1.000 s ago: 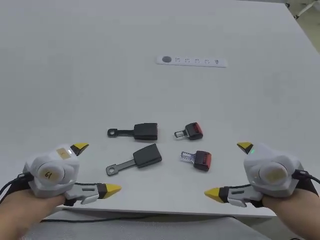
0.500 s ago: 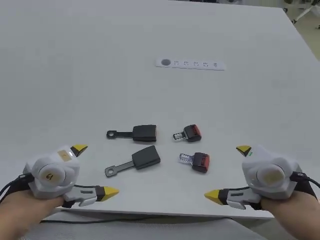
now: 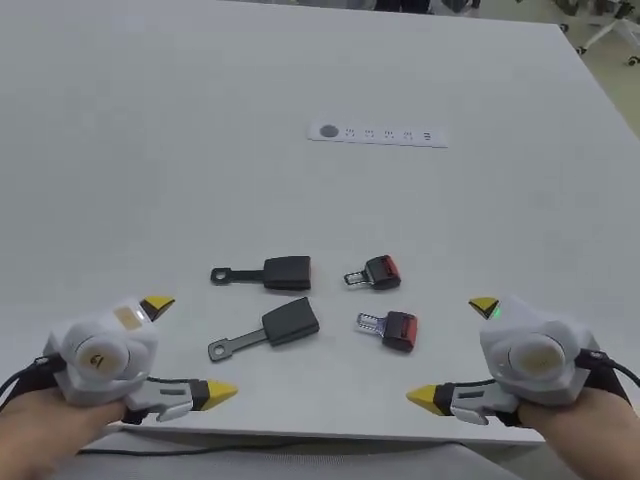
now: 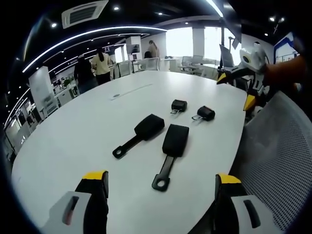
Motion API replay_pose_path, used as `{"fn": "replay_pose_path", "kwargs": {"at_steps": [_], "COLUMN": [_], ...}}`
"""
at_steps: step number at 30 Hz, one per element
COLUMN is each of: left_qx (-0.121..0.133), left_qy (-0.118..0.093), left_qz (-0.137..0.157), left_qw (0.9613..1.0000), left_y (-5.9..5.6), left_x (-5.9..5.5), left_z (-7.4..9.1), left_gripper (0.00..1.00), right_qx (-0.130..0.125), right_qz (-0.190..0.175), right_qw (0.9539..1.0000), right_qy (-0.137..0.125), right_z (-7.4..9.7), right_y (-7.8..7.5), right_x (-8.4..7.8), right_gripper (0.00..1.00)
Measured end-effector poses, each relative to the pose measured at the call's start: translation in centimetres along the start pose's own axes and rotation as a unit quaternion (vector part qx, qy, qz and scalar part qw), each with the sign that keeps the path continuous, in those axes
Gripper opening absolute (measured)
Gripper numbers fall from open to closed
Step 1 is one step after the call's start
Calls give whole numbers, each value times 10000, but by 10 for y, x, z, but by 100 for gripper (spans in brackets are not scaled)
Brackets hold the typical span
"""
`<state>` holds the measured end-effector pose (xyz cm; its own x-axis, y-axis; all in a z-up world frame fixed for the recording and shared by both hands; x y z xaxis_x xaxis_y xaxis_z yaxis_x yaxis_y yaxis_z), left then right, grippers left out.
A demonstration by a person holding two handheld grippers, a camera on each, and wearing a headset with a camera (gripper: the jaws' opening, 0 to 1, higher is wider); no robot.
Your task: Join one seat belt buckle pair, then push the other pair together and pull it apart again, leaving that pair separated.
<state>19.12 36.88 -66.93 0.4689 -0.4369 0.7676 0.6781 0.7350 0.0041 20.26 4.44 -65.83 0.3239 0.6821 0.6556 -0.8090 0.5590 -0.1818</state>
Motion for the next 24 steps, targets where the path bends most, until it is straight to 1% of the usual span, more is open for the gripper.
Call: {"fn": "replay_pose_path", "kwargs": {"at_steps": [2,4,6,8,13,16,18,20,24], "left_qx": [88,103,131,124,107,55,43,23,19], "left_qy": [6,30,56,29,62,133,139,153,141], "left_qz": [-35,-8,-11,11,-2,-34,-47,-54,-30], "left_qw": [10000,9999,9999,9999,9999,9999,9999,9999,9999], "left_y": [3,3,6,5,5,3,1,2,3], "left_x": [0,-1,-3,-1,-2,-3,-3,-4,-3], "left_z": [1,2,2,2,2,0,0,-1,0], "left_gripper": [92,89,89,89,89,87,87,88,89], "right_qx": [2,28,37,50,102,131,140,127,112], "right_qz": [-1,-39,-48,-68,-31,-30,-25,-21,-35], "right_qw": [10000,10000,10000,10000,9999,9999,9998,9999,9999], "right_qy": [2,24,33,34,47,85,100,99,91], "right_z": [0,0,-1,-2,-5,-6,-6,-7,-7], "right_y": [-1,-2,-1,-1,1,1,1,0,-1], "right_x": [0,1,1,2,3,3,4,4,4], "right_gripper": [91,88,87,87,85,84,83,83,83]}}
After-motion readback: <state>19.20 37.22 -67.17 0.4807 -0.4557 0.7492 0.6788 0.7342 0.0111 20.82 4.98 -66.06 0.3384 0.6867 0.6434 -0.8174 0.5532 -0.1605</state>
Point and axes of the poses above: the centre of the closed fingertips' face, and the gripper's own axes: z roughly backward along the fingers, y roughly to its left, x roughly out of its top, the point moved 5 cm from there along z, roughly backward along the fingers, and after that the axes turned 3 degrees about z, right-handed, at the moved point
